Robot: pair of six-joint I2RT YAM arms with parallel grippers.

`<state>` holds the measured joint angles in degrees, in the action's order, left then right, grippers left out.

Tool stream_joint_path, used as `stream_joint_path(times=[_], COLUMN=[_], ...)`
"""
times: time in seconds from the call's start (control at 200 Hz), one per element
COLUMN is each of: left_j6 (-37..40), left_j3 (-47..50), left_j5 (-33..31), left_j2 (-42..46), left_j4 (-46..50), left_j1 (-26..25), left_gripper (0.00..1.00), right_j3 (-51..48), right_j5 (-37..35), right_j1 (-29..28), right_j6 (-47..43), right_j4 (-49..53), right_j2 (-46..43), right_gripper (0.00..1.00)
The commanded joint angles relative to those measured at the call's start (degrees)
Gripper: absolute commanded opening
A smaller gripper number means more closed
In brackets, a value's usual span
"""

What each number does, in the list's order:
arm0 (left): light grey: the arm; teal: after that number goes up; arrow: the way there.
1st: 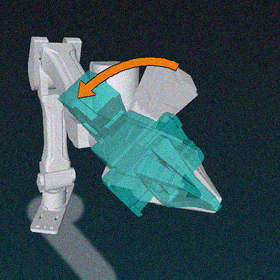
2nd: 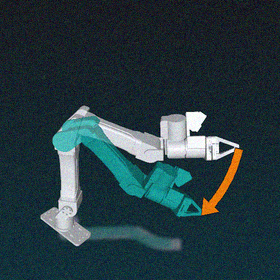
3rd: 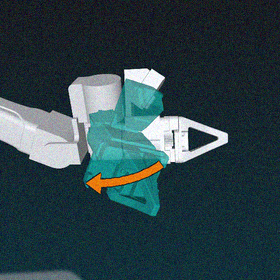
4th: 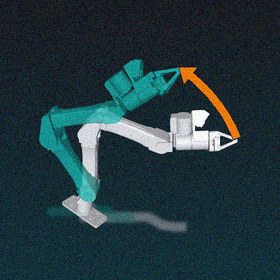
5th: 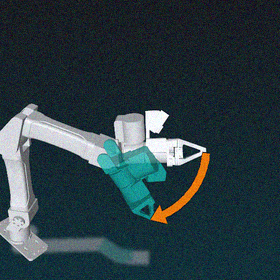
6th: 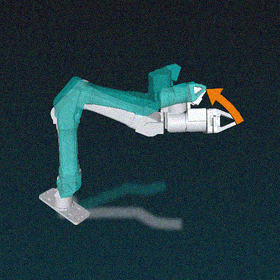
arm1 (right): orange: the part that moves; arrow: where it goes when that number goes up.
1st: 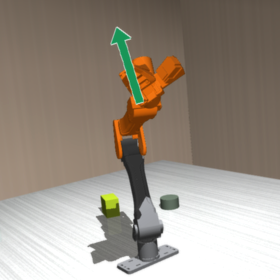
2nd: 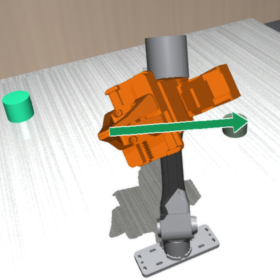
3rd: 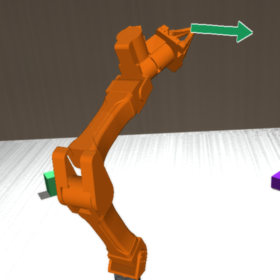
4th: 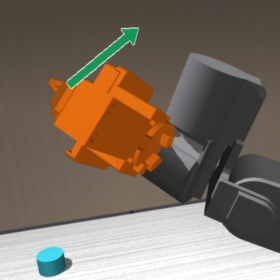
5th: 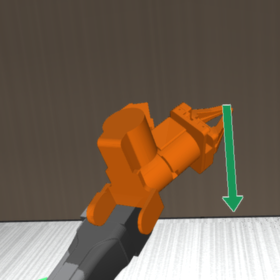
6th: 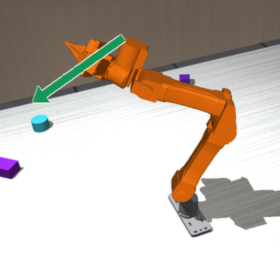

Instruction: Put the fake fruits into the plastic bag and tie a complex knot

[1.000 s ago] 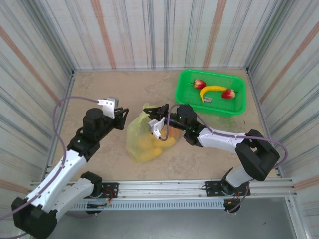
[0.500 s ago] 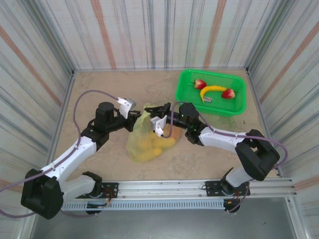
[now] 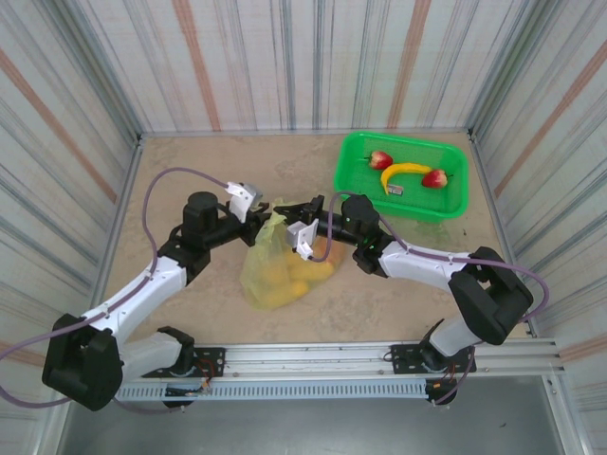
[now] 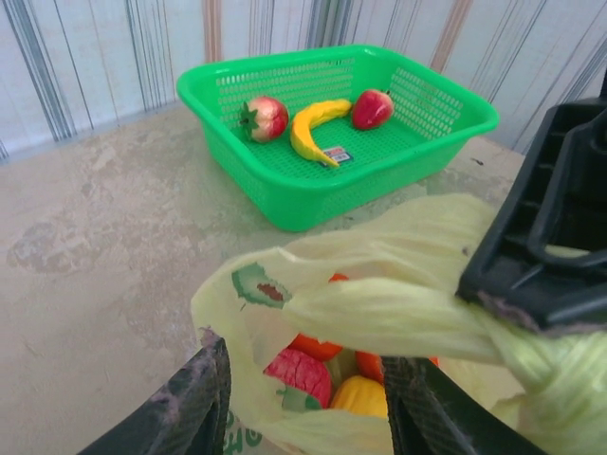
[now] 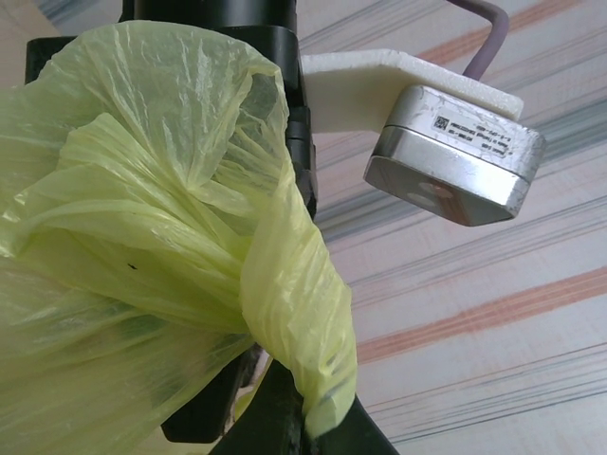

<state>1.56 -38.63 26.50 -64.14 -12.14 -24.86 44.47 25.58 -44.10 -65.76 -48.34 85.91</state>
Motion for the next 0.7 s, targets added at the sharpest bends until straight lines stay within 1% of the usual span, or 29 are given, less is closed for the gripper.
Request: stream_joint_path(times=[0.0, 0.105, 0.205, 0.291, 0.381, 0.511, 0.546, 0.616, 0.696], left_j6=[2.2, 5.5, 7.6, 8.8, 9.4, 10.8, 11.4, 12.6, 13.6], left_j3=[-0.1, -0.6, -1.4, -0.9, -0.1, 0.4, 0.5, 0.1, -0.5], left_j5=[2.4, 2.9, 2.4, 2.7, 4.0, 4.9, 5.1, 5.4, 5.5], left_j2=[0.2, -0.8, -1.7, -1.5, -1.4, -1.2, -1.4, -1.4, -1.6], left_j4=[-5.6, -7.3, -6.8, -7.7, -8.9, -10.2, -10.2, -9.6, -8.8], left_j1=[-0.3, -0.9, -0.9, -0.9, -0.9, -0.9, -0.8, -0.7, -0.7], left_gripper=[0.47, 0.48, 0.44, 0.38, 0.28, 0.19, 0.15, 0.13, 0.04], right_j3=[2.2, 2.5, 2.7, 2.7, 2.7, 2.8, 2.8, 2.9, 3.1], right_j5=[1.8, 2.1, 2.4, 2.5, 2.9, 3.1, 3.3, 3.3, 3.1], right_j1=[0.5, 0.4, 0.6, 0.7, 1.0, 1.0, 1.1, 1.1, 1.0], right_j6=[2.2, 2.4, 2.5, 2.5, 3.1, 3.2, 3.2, 3.2, 3.2], right_j4=[-0.7, -0.7, -0.2, 0.1, 0.2, 0.2, 0.4, 0.6, 1.1], right_j2=[-1.2, -1.0, -1.0, -1.2, -1.4, -1.1, -1.1, -1.1, -1.1], right_gripper=[0.00, 0.00, 0.00, 0.00, 0.00, 0.00, 0.00, 0.00, 0.00])
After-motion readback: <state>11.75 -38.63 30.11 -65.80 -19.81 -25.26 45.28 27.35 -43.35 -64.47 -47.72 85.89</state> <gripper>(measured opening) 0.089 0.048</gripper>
